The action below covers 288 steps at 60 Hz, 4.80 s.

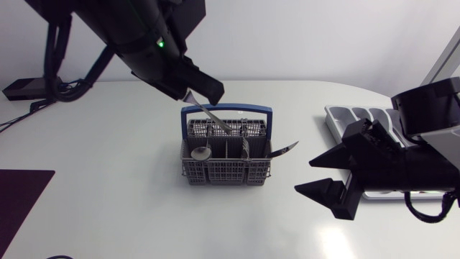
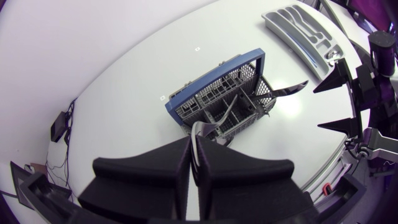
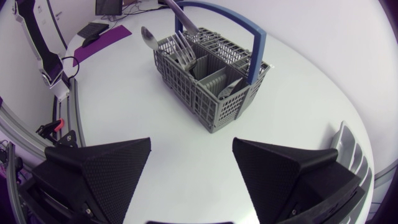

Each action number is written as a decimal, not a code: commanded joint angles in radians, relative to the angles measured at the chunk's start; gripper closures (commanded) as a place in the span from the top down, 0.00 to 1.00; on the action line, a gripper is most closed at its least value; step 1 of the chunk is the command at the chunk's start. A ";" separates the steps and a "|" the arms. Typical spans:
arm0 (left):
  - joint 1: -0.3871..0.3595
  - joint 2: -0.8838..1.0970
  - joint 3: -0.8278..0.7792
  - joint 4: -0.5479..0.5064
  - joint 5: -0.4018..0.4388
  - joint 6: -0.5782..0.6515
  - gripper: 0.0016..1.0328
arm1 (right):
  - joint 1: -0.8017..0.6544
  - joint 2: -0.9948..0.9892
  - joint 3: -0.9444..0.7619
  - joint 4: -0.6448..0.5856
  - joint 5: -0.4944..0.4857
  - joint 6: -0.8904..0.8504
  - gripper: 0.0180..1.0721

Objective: Sort the cutlery from the basket into the organizer compartments.

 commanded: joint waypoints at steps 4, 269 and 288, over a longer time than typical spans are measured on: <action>-0.006 -0.024 0.082 -0.037 0.047 -0.009 0.03 | 0.013 -0.071 -0.002 0.001 0.005 -0.031 0.93; 0.092 -0.025 -0.397 0.695 0.311 0.549 0.89 | -0.766 0.904 0.672 0.345 0.219 -0.091 0.06; 0.118 -0.057 -0.414 0.672 0.415 0.761 0.89 | -0.771 1.131 0.891 0.295 0.287 -0.048 0.06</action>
